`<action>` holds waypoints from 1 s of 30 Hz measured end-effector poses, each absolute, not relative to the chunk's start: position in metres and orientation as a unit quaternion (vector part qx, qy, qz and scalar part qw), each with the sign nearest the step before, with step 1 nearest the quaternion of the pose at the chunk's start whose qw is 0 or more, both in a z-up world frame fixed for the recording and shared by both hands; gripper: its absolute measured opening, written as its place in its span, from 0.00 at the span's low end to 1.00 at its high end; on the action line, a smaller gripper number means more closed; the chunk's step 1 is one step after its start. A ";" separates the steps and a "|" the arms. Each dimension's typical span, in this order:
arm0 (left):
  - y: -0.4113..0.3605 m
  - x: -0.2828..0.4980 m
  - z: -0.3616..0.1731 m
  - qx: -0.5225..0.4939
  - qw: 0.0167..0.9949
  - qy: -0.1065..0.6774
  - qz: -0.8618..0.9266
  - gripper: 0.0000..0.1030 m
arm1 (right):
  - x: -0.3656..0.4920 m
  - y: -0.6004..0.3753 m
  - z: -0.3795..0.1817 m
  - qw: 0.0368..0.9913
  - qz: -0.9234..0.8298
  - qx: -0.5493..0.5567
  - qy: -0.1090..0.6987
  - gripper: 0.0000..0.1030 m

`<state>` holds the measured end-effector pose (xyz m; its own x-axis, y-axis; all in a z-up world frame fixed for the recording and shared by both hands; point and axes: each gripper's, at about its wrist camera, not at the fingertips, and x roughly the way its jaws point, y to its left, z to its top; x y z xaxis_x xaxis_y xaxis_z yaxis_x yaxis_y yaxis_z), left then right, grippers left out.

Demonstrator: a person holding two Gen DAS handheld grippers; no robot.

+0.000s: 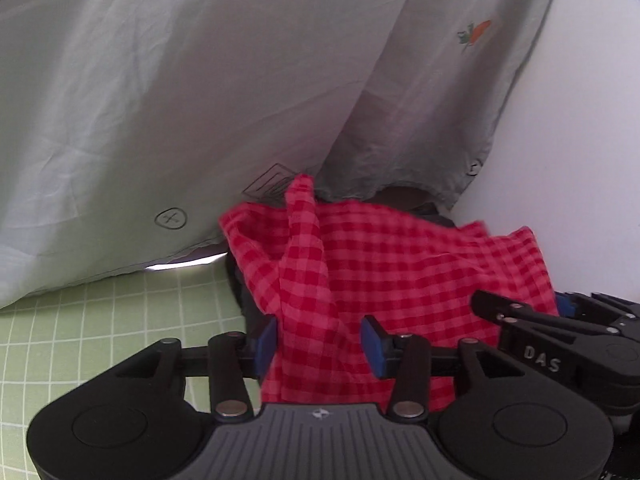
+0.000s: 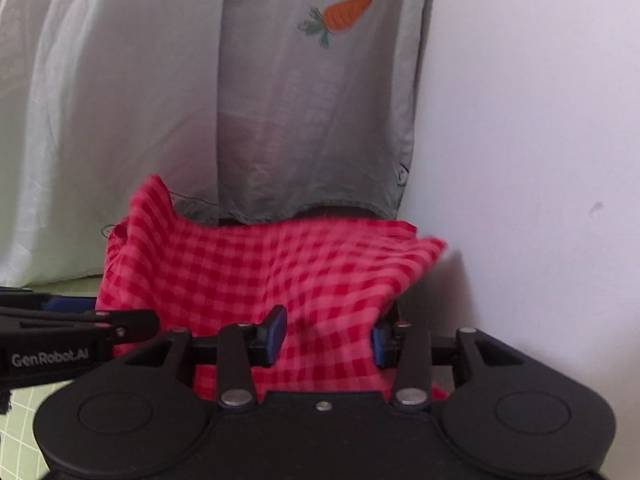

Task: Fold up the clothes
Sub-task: 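Lift the folded shorts with both grippers and carry them onto the black garment, then lower the shorts onto the black garment and open both grippers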

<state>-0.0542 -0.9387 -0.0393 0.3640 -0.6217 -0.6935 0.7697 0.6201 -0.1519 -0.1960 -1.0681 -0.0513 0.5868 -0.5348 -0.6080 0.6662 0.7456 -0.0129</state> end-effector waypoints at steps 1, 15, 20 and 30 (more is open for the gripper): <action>-0.933 -0.053 -0.040 0.101 0.821 0.373 -0.421 0.59 | -0.201 -1.066 -0.053 0.884 -0.339 0.113 0.300 0.55; -0.816 -0.133 0.010 0.108 0.835 0.336 -0.423 0.95 | -0.300 -0.974 -0.022 0.880 -0.344 0.163 0.283 0.93; -0.773 -0.181 0.027 0.115 0.835 0.325 -0.428 0.99 | -0.330 -0.925 0.002 0.890 -0.339 0.143 0.270 0.99; -0.715 -0.237 0.042 0.113 0.830 0.312 -0.448 0.99 | -0.388 -0.852 0.022 0.888 -0.345 0.144 0.270 0.99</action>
